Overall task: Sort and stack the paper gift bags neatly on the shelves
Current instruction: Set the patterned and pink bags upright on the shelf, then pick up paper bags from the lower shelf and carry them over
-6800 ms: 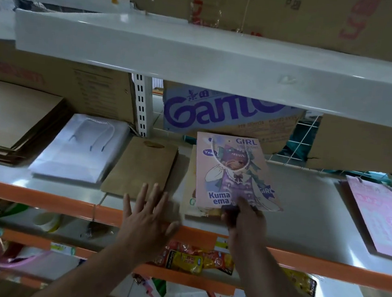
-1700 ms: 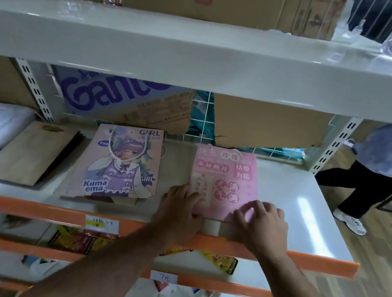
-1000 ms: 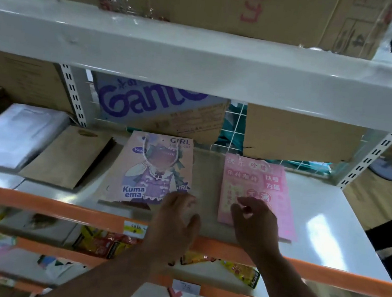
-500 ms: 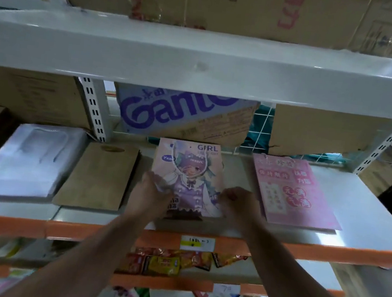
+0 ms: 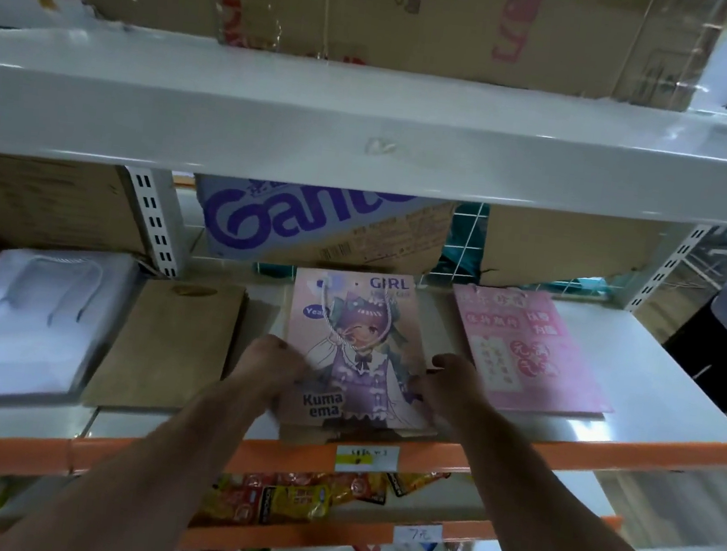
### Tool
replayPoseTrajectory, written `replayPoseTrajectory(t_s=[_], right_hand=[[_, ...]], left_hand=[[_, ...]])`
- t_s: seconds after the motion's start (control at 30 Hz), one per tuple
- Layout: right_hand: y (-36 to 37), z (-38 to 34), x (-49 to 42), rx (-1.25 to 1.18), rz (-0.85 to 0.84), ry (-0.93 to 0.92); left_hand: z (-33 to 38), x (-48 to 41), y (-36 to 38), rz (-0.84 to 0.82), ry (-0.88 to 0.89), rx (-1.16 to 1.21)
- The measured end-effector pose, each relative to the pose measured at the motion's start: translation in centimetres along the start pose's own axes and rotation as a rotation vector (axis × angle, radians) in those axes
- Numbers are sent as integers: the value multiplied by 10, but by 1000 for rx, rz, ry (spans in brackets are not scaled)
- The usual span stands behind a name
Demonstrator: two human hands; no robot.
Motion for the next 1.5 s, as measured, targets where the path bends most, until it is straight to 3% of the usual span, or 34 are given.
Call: replayPoseTrajectory(t_s=[0.1,0.3,0.4,0.57,0.73,0.9,0.93,1.03,1.1,1.13,1.23,1.27,1.4,1.5], right_hand=[[-3,-2,-1,-138,-113,-41],[-38,-26,4,-456,-19,-366],[-36,-26,8,-410,-30,-431],[-32,-9,3,-381,-18,-399],[-39,-9,-2,-266,32,-424],[-24,19,-30,-68,29,-121],[-22,21,-34,0,34,-103],[-25,17,-37,166,93,-105],[-29,13,-31,228,133,-132],[-31,11,-27,242,154,-170],[-29,7,-15,277,162,-324],[-25,7,-13,325,150,-369],[-12,13,-14,527,112,-371],[-13,9,-14,520,96,-364]], left_hand=[[14,5,0,25,138,80],[53,31,2,148,392,305],[51,38,18,57,466,330],[25,28,28,77,442,305],[33,26,37,116,370,136],[12,10,52,127,121,30],[16,9,55,118,163,-116],[38,15,73,96,459,-956],[37,16,77,104,502,-1127],[37,15,75,121,472,-1062],[29,13,57,266,364,-400],[28,13,56,285,382,-368],[31,14,71,194,484,-706],[29,7,67,204,429,-655]])
Point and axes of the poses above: each hand's wrist, its own x-axis away from the middle knuckle, its own y-axis out of the palm, z = x × y, the point moved 7 cm from there along -x, towards the middle knuckle, and after that the axes turned 6 degrees about x, right-handed, at the moved point
